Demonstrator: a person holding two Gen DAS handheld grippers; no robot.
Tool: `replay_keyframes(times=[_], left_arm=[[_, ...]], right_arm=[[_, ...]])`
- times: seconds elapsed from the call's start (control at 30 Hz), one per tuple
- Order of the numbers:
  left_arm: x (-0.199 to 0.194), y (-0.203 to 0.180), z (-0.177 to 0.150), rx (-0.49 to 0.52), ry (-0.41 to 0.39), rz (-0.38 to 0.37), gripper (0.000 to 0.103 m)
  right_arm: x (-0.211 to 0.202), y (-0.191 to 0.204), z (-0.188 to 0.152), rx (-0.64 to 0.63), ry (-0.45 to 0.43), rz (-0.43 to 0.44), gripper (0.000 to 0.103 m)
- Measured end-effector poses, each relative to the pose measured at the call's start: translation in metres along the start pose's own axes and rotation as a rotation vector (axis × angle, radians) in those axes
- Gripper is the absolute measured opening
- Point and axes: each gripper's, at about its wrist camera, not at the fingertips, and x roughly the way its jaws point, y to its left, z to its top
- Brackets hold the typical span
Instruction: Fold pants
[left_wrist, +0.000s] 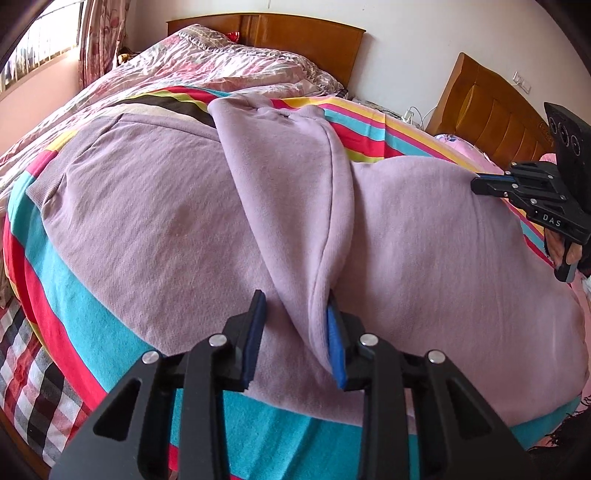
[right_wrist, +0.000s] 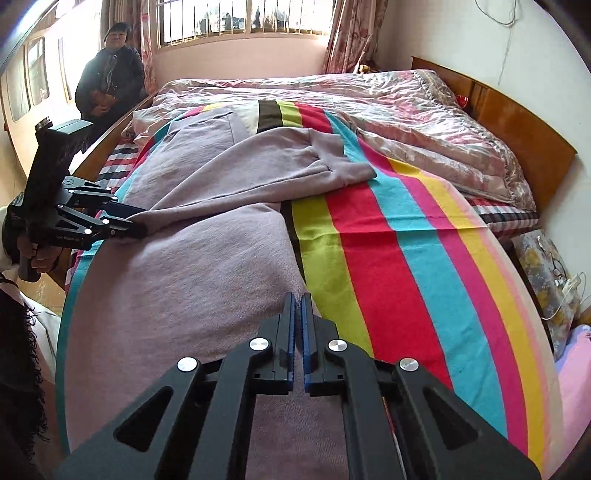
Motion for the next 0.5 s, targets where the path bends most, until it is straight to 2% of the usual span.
replay_keyframes(times=[0.1, 0.13, 0.17, 0.2, 0.23, 0.27, 0.33, 0.37, 0.4, 0.43, 0.5], left_arm=[[-0.002, 0.001, -0.003, 0.004, -0.014, -0.005, 0.033], [-0.002, 0.002, -0.004, -0.002, -0.019, -0.01, 0.033], [-0.003, 0.004, -0.005, -0.007, -0.026, -0.017, 0.033], [-0.004, 0.005, -0.006, -0.009, -0.032, -0.025, 0.034], [-0.005, 0.006, -0.007, -0.008, -0.034, -0.032, 0.034], [-0.006, 0.008, -0.007, -0.012, -0.035, -0.042, 0.036], [-0.009, 0.013, -0.008, -0.036, -0.04, -0.083, 0.043], [-0.011, 0.016, -0.008, -0.052, -0.041, -0.094, 0.055], [-0.015, 0.019, -0.009, -0.069, -0.048, -0.083, 0.074], [-0.02, 0.023, -0.009, -0.081, -0.073, -0.067, 0.08], [-0.031, 0.03, -0.01, -0.091, -0.131, -0.056, 0.082]], right_arm=[[0.03, -0.003, -0.008, 0.026, 0.084, -0.038, 0.004], [0.037, -0.005, -0.011, 0.049, 0.086, -0.038, 0.011], [0.037, -0.007, -0.014, 0.075, 0.055, -0.027, 0.023], [0.038, -0.011, -0.014, 0.103, 0.075, -0.033, 0.046], [0.039, -0.015, -0.014, 0.132, 0.105, -0.052, 0.056], [0.037, -0.019, -0.013, 0.164, 0.116, -0.051, 0.06], [0.023, -0.027, -0.005, 0.239, 0.063, -0.009, 0.06], [0.017, -0.032, 0.002, 0.288, 0.023, 0.016, 0.06], [0.015, -0.037, 0.011, 0.345, -0.006, 0.046, 0.06], [0.019, -0.043, 0.021, 0.404, -0.014, 0.073, 0.06], [0.044, -0.053, 0.043, 0.534, 0.012, 0.123, 0.06]])
